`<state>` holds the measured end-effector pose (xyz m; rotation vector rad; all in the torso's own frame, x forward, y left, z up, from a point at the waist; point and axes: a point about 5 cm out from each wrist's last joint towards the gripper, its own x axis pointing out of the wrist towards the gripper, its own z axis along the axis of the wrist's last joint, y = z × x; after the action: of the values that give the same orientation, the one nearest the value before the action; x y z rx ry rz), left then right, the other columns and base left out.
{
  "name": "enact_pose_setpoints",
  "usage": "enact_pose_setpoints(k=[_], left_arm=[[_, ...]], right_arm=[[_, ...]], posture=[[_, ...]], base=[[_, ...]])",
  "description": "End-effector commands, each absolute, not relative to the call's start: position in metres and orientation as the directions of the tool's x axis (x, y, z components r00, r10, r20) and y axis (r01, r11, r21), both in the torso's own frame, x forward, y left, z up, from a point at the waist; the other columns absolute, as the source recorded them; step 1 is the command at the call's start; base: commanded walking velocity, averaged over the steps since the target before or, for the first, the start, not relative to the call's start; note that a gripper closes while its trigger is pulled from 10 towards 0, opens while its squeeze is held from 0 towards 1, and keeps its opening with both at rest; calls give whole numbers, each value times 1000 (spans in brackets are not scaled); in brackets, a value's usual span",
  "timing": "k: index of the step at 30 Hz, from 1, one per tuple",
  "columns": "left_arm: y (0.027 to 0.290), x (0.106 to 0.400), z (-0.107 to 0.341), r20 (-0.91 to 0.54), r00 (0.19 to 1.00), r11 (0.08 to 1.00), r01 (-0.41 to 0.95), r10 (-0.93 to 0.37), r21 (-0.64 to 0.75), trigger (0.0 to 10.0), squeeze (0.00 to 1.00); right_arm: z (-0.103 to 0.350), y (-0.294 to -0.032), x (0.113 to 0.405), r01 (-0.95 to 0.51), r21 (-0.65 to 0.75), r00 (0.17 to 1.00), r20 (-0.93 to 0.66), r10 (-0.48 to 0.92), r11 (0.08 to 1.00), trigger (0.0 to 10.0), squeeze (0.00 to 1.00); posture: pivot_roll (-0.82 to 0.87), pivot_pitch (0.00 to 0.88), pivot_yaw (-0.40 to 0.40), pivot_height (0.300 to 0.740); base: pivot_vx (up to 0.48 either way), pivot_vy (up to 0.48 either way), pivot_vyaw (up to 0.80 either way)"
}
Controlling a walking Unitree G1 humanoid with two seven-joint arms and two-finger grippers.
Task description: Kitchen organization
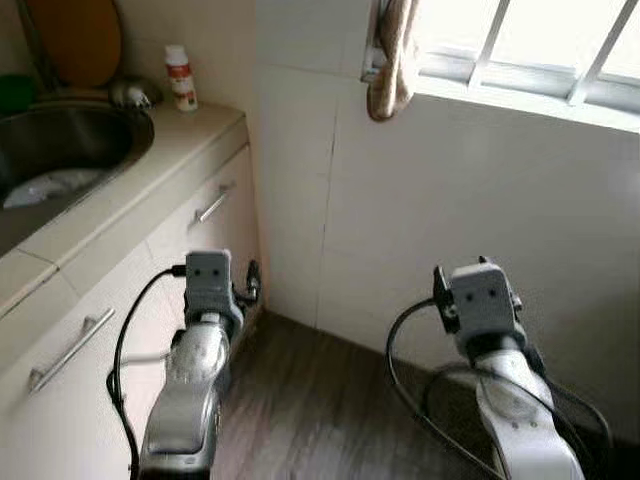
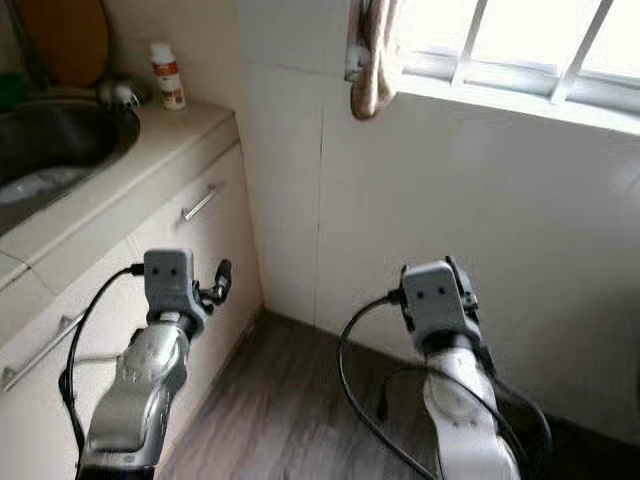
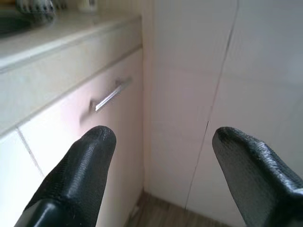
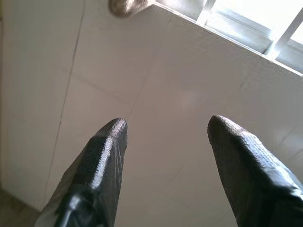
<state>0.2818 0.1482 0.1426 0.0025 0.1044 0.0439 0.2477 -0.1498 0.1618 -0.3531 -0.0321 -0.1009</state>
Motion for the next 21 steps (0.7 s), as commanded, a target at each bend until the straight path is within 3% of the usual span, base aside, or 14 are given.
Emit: enact_pose_setpoints(k=[1, 7, 8, 11, 15, 21], left_arm=[[145, 278, 141, -138, 990, 1000, -26, 28, 17, 10000, 0], [173, 277, 136, -131, 990, 949, 82, -43, 305, 10000, 0], [185, 278, 133, -110, 992, 895, 98, -55, 435, 10000, 0], [196, 274, 121, -124, 990, 839, 123, -67, 529, 10000, 0], [191, 257, 98, -152, 983, 790, 172, -101, 589, 10000, 0], [176, 249, 96, -148, 984, 838, 165, -101, 521, 10000, 0]], right_arm=[[160, -152, 250, 122, -338, 992, 26, -120, 933, 10000, 0], [160, -163, 247, 72, -405, 997, 8, -75, 911, 10000, 0], [154, -172, 248, 59, -461, 998, -5, -69, 885, 10000, 0], [141, -185, 252, 70, -513, 996, -18, -91, 856, 10000, 0], [106, -192, 253, 50, -635, 992, -60, -114, 771, 10000, 0], [121, -189, 251, 85, -546, 987, -68, -146, 833, 10000, 0]], posture=[[88, 0, -61, 740], [97, 0, -41, 740], [93, 0, -38, 740], [89, 0, -35, 740], [100, 0, -39, 740], [80, 0, -45, 740]], base=[[0, 0, 0], [0, 0, 0], [0, 0, 0], [0, 0, 0], [0, 0, 0], [0, 0, 0]])
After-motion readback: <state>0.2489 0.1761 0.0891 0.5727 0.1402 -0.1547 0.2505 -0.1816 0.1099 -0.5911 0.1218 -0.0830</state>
